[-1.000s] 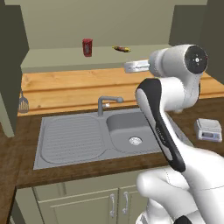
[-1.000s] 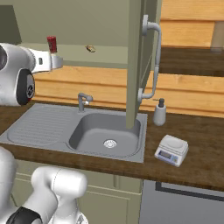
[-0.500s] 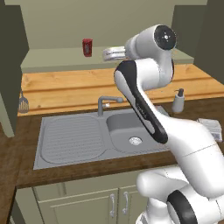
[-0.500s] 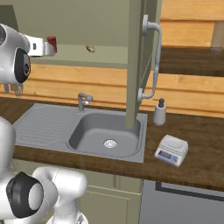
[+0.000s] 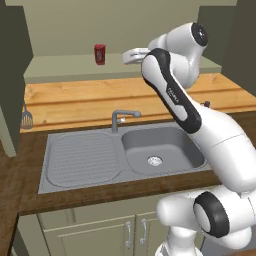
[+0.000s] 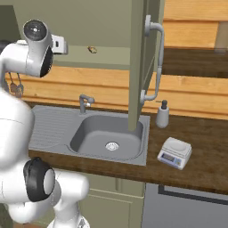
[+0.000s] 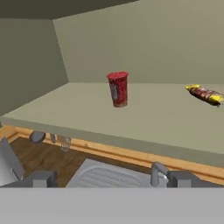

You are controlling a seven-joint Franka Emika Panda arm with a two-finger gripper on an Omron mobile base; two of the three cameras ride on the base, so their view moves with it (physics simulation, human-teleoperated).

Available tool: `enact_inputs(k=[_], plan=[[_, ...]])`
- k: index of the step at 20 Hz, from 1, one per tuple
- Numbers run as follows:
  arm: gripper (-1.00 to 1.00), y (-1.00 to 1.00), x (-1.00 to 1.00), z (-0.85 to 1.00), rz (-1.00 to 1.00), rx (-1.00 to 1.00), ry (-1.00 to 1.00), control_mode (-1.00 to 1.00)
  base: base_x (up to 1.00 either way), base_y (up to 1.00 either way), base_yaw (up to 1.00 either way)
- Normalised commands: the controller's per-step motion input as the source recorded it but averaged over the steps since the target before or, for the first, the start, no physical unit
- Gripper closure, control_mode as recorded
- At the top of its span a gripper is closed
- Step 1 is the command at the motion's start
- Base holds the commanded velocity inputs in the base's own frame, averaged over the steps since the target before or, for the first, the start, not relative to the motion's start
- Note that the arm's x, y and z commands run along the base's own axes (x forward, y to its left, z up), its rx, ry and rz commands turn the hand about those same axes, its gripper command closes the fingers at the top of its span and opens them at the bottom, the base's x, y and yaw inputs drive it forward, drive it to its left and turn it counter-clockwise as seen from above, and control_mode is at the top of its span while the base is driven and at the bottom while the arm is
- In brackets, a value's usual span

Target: Pick the yogurt and place it on the digital scale for weighing, and close the cabinet.

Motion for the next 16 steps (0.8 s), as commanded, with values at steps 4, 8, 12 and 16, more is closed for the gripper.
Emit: enact_inputs(k=[4,8,12,16], plan=[[-1.0,0.52,0.41,-0.11,0.0,-0.14,0.0,-1.0,0.0,0.0,0.0],[-1.0,0.44,0.47,0.0,-0.03,-0.07,0.0,-1.0,0.0,0.0,0.0],[-1.0,0.1,0.44,0.0,-0.02,0.0,0.01,-1.0,0.0,0.0,0.0],[-1.0,0.0,0.28,0.0,0.0,0.0,0.0,-1.0,0.0,0.0,0.0]])
